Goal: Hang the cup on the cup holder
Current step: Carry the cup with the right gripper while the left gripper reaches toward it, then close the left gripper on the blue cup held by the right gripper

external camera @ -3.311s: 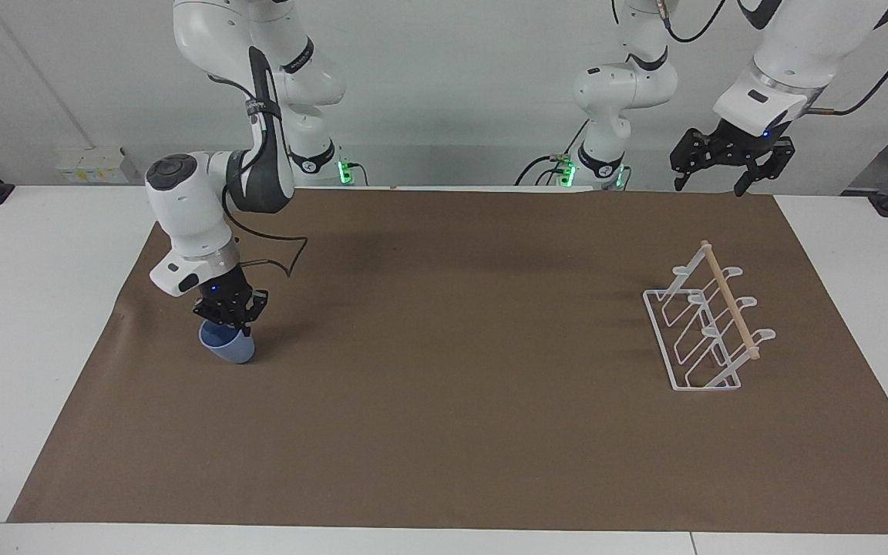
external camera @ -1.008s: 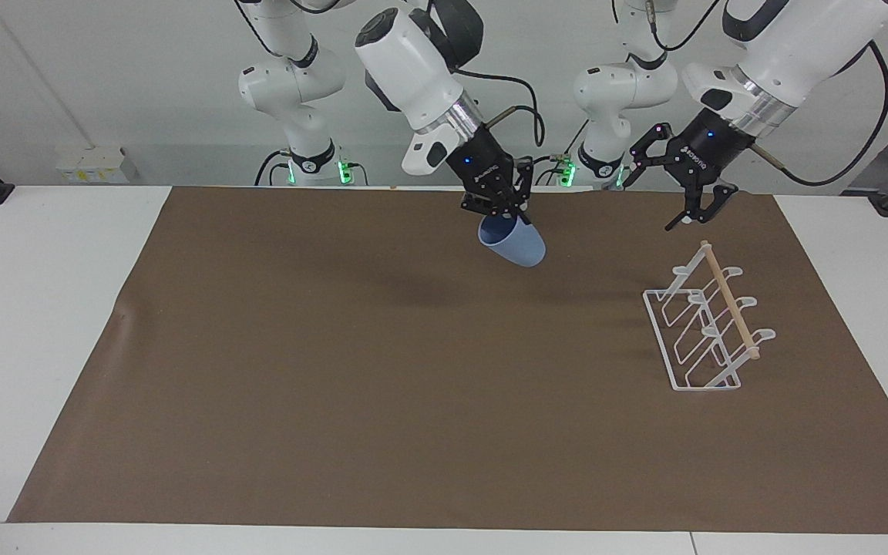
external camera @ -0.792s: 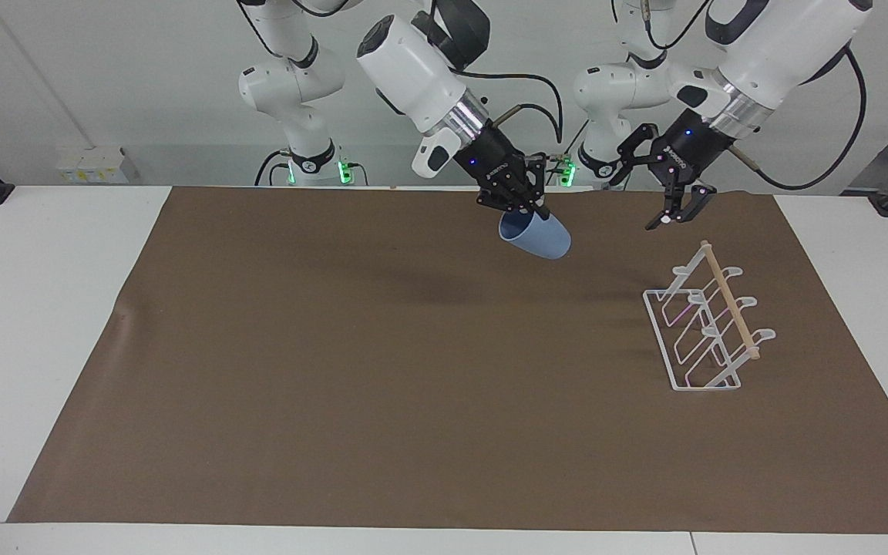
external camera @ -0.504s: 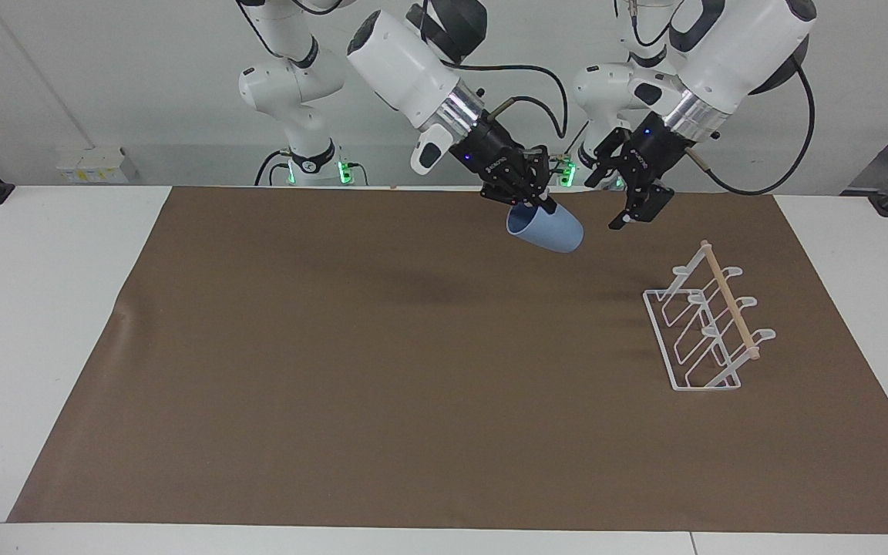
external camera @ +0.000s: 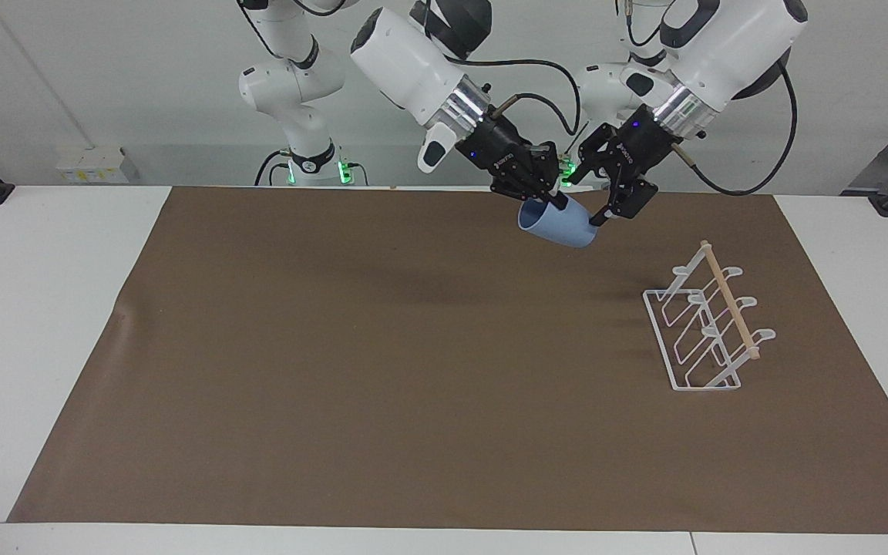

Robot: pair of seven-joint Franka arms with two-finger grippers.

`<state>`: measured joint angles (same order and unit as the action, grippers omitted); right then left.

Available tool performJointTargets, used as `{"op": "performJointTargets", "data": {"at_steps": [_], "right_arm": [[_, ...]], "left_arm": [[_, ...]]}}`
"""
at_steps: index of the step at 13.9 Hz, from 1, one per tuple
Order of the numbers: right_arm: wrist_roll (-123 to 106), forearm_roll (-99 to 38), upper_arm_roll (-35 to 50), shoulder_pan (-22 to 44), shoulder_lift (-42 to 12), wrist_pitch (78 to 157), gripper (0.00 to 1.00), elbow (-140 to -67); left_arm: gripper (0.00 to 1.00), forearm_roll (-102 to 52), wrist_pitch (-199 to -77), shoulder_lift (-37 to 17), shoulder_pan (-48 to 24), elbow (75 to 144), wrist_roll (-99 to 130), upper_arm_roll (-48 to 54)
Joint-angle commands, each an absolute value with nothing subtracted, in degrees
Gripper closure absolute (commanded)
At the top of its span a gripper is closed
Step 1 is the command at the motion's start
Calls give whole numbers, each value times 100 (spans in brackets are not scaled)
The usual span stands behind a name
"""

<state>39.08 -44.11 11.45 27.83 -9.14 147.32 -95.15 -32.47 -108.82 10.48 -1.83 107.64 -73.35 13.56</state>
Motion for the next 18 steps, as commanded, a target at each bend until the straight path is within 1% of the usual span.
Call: {"op": "performJointTargets", "data": {"at_steps": [1, 6, 10, 18], "right_arm": [[3990, -4570, 1169, 2909, -1037, 14985, 100, -9360], [3973, -4544, 1169, 2909, -1081, 14994, 100, -9352], [3973, -4535, 1160, 2900, -1081, 14994, 100, -9352], [3964, -4570, 1160, 2857, -1090, 14994, 100, -9343]], "left_arm": [[0, -3472, -10951, 1142, -395, 10942, -7462, 1310], [0, -3454, -11065, 1142, -396, 10951, -7339, 1327], [0, -3454, -11521, 1283, -562, 11337, -7278, 1345], [0, -3384, -12023, 1274, -756, 11514, -6900, 1380]]}}
